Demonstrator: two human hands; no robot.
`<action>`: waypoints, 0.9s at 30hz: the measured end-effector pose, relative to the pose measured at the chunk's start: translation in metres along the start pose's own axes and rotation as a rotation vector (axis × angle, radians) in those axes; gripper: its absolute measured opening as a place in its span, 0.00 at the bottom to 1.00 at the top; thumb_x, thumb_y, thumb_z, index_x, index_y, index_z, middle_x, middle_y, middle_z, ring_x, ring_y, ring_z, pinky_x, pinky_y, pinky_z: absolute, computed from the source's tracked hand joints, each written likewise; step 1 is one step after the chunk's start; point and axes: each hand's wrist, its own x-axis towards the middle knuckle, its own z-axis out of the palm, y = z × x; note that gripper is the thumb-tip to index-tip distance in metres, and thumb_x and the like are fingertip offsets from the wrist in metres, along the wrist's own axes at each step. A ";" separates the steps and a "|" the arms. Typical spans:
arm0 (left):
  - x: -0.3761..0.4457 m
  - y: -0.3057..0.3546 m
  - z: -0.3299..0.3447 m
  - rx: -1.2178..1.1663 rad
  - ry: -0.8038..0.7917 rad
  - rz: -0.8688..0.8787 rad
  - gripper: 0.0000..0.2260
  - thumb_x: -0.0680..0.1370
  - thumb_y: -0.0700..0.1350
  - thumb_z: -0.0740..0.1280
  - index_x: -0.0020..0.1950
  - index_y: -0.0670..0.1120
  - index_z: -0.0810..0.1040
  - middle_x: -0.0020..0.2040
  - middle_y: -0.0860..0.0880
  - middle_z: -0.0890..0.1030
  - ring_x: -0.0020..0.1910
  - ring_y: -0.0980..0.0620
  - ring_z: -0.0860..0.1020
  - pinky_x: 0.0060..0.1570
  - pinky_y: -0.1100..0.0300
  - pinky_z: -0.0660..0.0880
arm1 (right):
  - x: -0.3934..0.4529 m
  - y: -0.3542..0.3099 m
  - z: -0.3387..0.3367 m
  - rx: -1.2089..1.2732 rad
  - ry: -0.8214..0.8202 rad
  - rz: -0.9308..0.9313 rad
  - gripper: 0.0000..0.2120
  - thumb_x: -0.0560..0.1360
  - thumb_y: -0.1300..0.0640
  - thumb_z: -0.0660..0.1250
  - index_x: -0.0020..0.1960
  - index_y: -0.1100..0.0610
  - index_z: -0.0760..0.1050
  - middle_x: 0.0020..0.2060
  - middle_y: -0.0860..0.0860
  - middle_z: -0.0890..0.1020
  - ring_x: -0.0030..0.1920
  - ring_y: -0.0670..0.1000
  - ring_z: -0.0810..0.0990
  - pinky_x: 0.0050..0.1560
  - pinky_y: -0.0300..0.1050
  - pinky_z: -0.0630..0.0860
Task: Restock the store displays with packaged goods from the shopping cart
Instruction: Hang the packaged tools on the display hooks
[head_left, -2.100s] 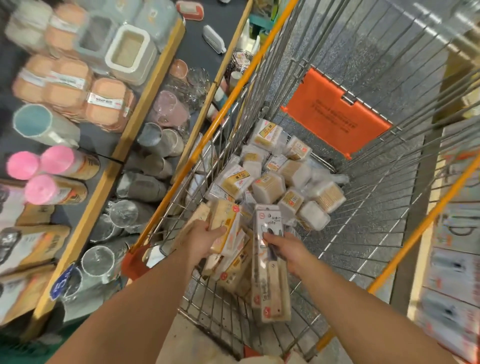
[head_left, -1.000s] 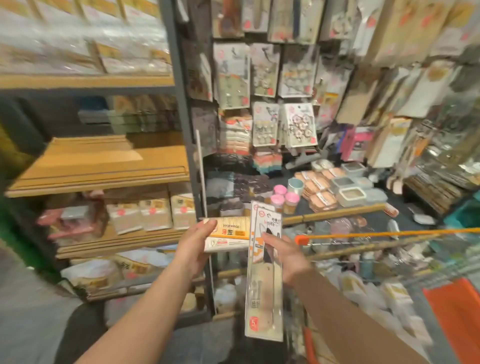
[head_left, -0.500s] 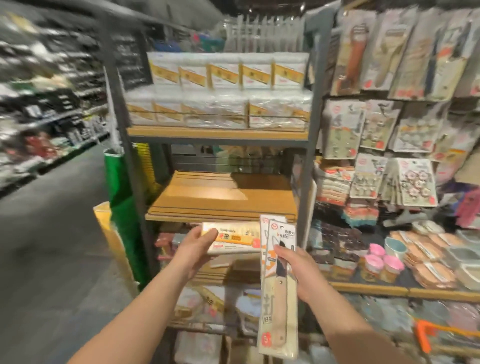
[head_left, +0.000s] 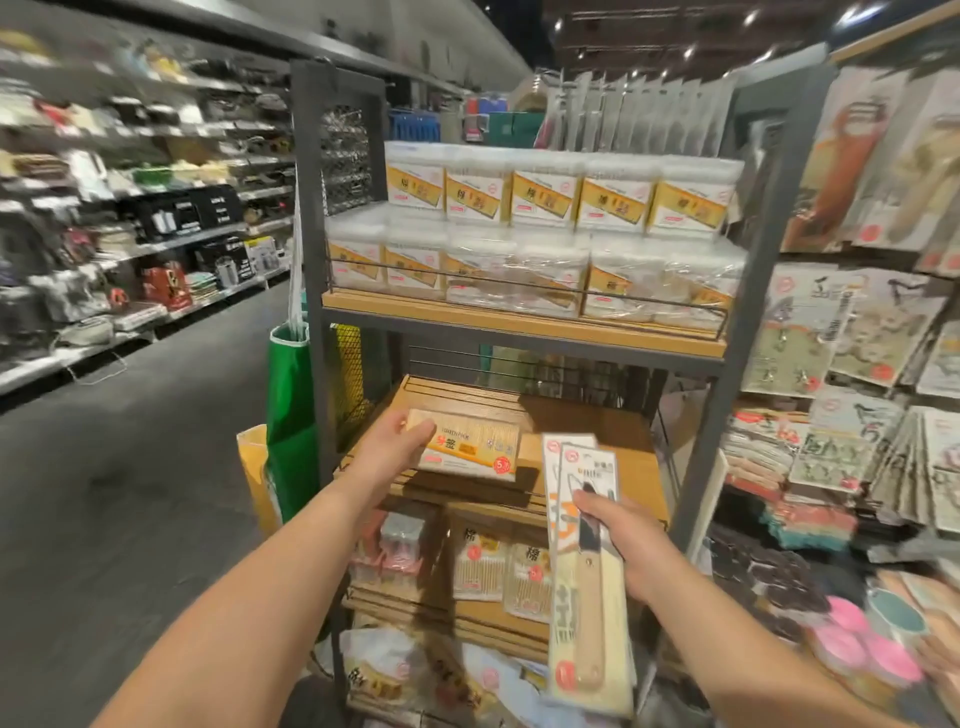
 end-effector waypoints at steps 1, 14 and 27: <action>0.007 0.001 -0.001 0.024 0.002 -0.007 0.07 0.82 0.47 0.65 0.59 0.51 0.76 0.54 0.50 0.85 0.53 0.52 0.83 0.59 0.48 0.79 | 0.016 -0.006 0.007 -0.027 0.002 -0.017 0.35 0.60 0.49 0.81 0.63 0.58 0.76 0.52 0.58 0.85 0.50 0.61 0.85 0.55 0.62 0.80; 0.089 -0.031 -0.035 0.185 -0.043 -0.073 0.16 0.82 0.47 0.64 0.69 0.55 0.68 0.61 0.48 0.81 0.55 0.53 0.82 0.60 0.51 0.78 | 0.131 -0.030 0.108 -0.020 -0.111 0.159 0.15 0.75 0.61 0.71 0.60 0.64 0.78 0.43 0.59 0.85 0.35 0.56 0.85 0.36 0.49 0.81; 0.098 -0.035 -0.032 0.627 0.031 -0.250 0.32 0.81 0.66 0.44 0.80 0.50 0.58 0.81 0.42 0.49 0.79 0.40 0.50 0.76 0.43 0.51 | 0.148 -0.026 0.133 -0.083 -0.239 0.284 0.08 0.78 0.62 0.67 0.55 0.64 0.78 0.37 0.57 0.85 0.31 0.55 0.84 0.30 0.46 0.80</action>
